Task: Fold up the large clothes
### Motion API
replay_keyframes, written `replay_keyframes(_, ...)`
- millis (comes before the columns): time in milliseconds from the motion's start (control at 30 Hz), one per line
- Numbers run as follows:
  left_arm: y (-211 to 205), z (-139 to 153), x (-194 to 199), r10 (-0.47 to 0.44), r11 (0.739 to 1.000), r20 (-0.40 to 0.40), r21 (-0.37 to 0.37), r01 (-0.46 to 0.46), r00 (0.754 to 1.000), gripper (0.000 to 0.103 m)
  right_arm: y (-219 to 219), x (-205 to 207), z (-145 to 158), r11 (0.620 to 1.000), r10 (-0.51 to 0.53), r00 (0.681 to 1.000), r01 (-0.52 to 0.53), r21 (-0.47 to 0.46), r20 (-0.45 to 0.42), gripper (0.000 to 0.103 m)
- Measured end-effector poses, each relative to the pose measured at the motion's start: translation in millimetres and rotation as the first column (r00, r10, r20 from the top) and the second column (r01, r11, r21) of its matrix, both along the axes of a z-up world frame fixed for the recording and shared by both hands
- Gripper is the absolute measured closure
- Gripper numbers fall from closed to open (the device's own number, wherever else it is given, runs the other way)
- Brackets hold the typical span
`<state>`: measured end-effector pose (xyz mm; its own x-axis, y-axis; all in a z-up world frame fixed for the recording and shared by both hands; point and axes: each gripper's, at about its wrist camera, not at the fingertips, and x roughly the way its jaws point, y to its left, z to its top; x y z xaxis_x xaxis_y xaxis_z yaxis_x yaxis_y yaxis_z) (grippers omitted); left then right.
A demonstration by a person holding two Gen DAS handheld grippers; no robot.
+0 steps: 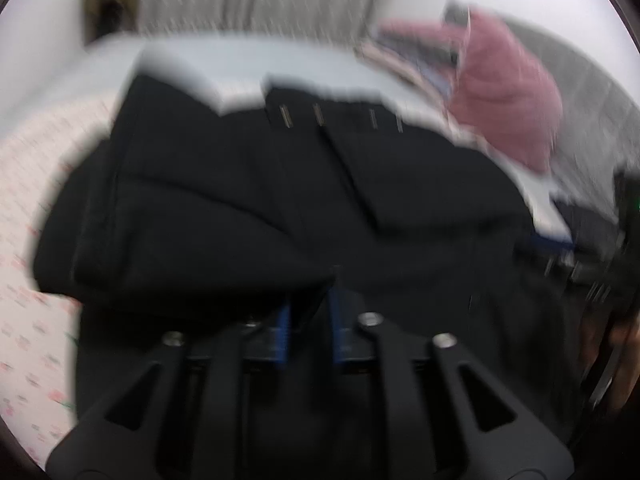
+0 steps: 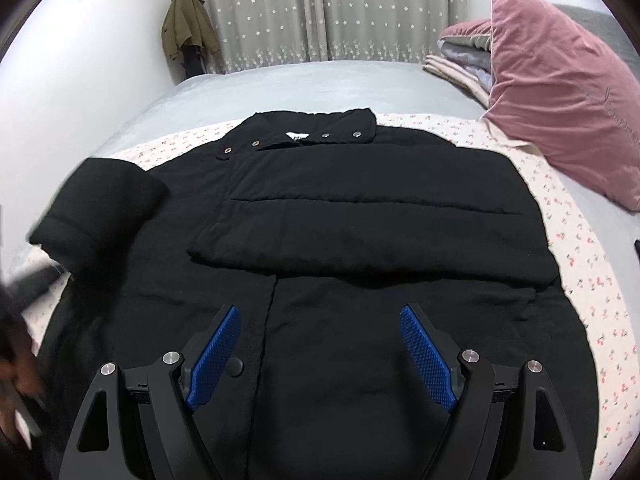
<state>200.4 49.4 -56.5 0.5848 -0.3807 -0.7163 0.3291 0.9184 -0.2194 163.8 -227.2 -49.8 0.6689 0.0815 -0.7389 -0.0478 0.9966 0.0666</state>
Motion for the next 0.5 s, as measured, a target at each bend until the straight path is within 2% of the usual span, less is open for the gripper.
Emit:
replay_keyframes(67,-2,-8,-4,-0.020,1.000,-0.032,0.002,0.020,0.999,0.064,-2,0,-1,1.000,0.001,1.000,0.000,0.026,-0.008,0.020)
replay_keyframes(133,1,0,-11,-0.030,1.000,-0.022,0.005,0.030,0.999,0.058,-2,0,0,0.998,0.010,1.000,-0.009,0.062,-0.018,0.020)
replay_keyframes(200,7,14,-20,-0.041,0.999,0.014,-0.002,0.041,0.999,0.046,2,0,2,0.995,0.036,0.999,-0.033,0.096,-0.024,0.020)
replay_keyframes(267,18,29,-30,-0.019,1.000,0.081,0.004,0.019,0.997,0.041,7,0,5,0.983,0.077,0.997,-0.073,0.166,-0.020,0.020)
replay_keyframes(367,45,46,-34,0.049,0.999,0.150,-0.002,-0.049,0.987,0.040,15,7,6,0.948,0.149,0.988,-0.133,0.289,-0.032,0.020)
replay_keyframes(500,92,52,-27,0.182,0.983,0.154,-0.051,-0.176,0.971,0.040,27,26,-8,0.908,0.159,0.983,-0.110,0.404,-0.090,0.020)
